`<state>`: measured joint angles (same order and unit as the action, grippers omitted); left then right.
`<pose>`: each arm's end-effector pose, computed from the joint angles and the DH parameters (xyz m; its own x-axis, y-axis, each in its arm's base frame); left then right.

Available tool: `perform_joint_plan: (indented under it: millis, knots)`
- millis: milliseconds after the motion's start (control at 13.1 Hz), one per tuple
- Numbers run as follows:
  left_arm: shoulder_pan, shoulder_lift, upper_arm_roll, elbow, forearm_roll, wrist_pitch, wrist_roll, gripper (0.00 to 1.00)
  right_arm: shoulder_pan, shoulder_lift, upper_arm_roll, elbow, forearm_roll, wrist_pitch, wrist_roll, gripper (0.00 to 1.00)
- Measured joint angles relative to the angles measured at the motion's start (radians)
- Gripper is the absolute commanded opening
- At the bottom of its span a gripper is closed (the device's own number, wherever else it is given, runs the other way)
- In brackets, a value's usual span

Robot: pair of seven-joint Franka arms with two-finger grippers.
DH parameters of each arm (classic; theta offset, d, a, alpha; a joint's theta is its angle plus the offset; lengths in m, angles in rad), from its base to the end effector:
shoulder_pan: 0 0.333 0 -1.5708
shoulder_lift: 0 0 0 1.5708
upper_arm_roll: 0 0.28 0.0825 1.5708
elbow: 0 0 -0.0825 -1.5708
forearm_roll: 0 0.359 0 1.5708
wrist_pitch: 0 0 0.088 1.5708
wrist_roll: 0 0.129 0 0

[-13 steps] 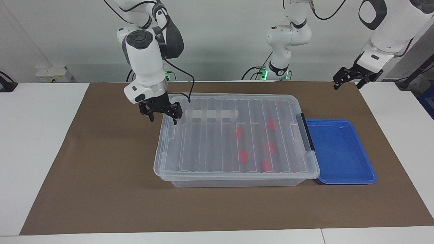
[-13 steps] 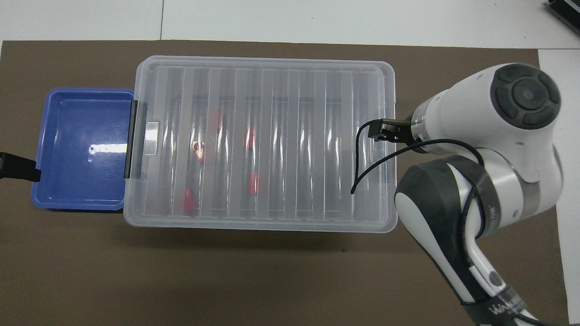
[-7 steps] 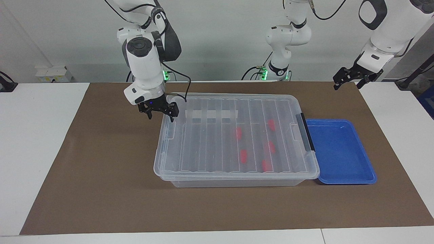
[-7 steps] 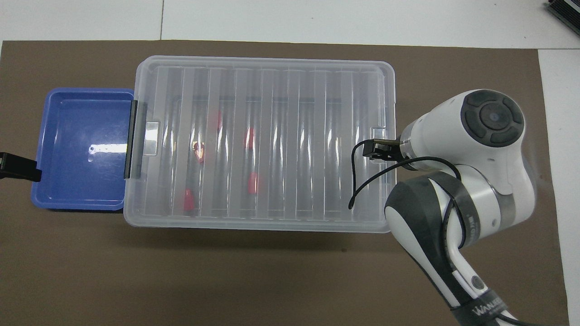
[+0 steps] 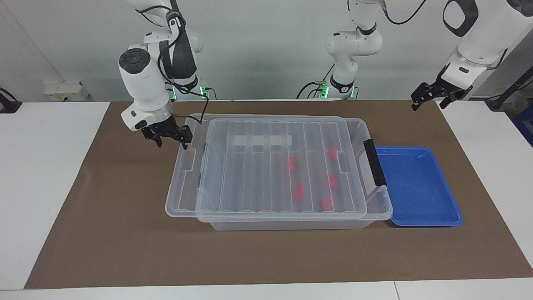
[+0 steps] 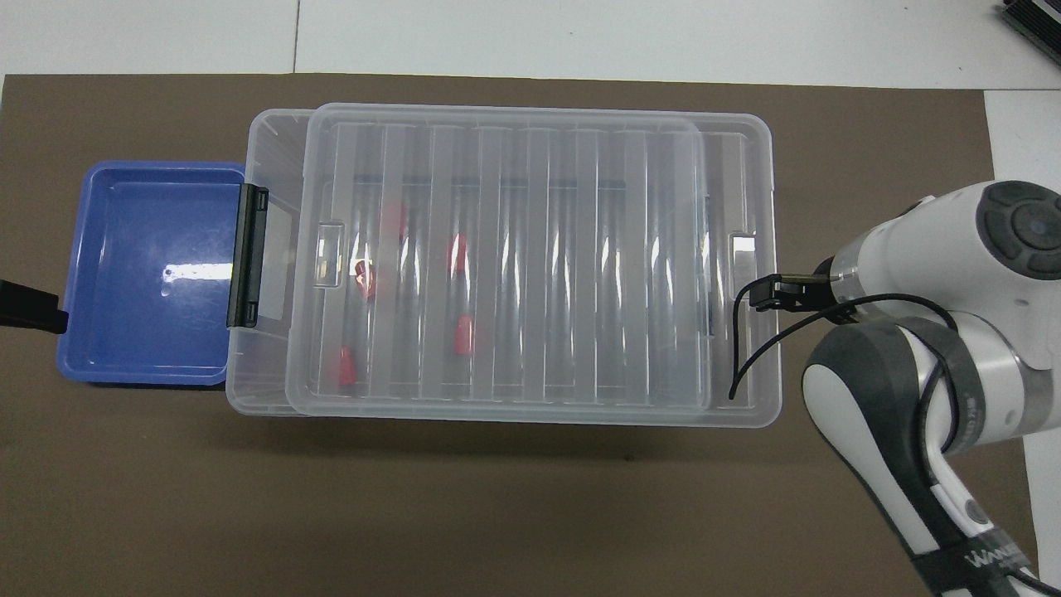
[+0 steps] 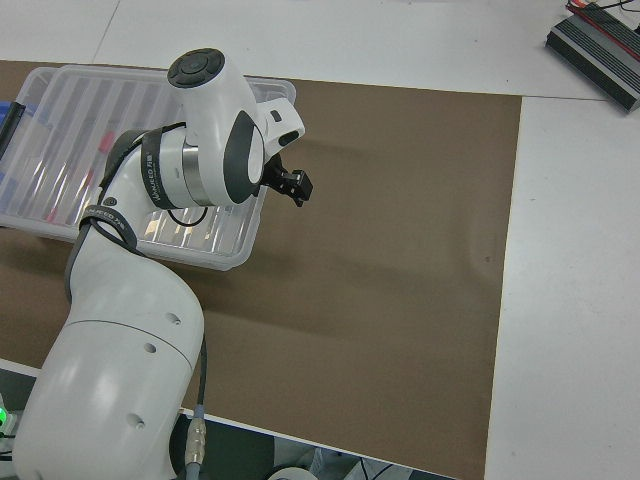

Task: Place red block in blue tray from box
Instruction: 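Slide the clear lid away from the blue tray with the right gripper, then draw the right gripper back from the slid-open lid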

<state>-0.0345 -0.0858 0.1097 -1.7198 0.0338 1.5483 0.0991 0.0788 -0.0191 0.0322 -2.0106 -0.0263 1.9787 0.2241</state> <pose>0.4966 0.0436 0.5424 0.9958 -0.0246 -0.0881 -0.0261 -0.9995 -0.0157 0.5219 0.0560 0.4131 0.9947 -0.1024 -0.0071 -0.1022 -0.9944 0.0269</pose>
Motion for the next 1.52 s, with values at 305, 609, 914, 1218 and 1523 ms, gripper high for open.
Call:
perform_joint_plan:
  millis: [305, 609, 914, 1218, 1523]
  knots:
    - [0.0, 0.0, 0.0, 0.0, 0.0, 0.0, 0.0, 1.0, -0.105, -0.001, -0.002, -0.002, 0.0, 0.004, -0.183, 0.92]
    - [0.0, 0.0, 0.0, 0.0, 0.0, 0.0, 0.0, 1.0, -0.184, -0.001, -0.002, -0.003, 0.0, 0.021, -0.317, 0.92]
    - [0.0, 0.0, 0.0, 0.0, 0.0, 0.0, 0.0, 1.0, -0.231, -0.001, -0.003, -0.004, 0.0, 0.055, -0.398, 0.92]
    - [0.0, 0.0, 0.0, 0.0, 0.0, 0.0, 0.0, 1.0, -0.248, -0.001, -0.003, -0.004, 0.0, 0.057, -0.415, 0.94]
    - [0.0, -0.001, 0.0, 0.0, 0.0, 0.0, 0.0, 1.0, -0.251, -0.001, -0.003, -0.002, 0.0, 0.057, -0.415, 1.0]
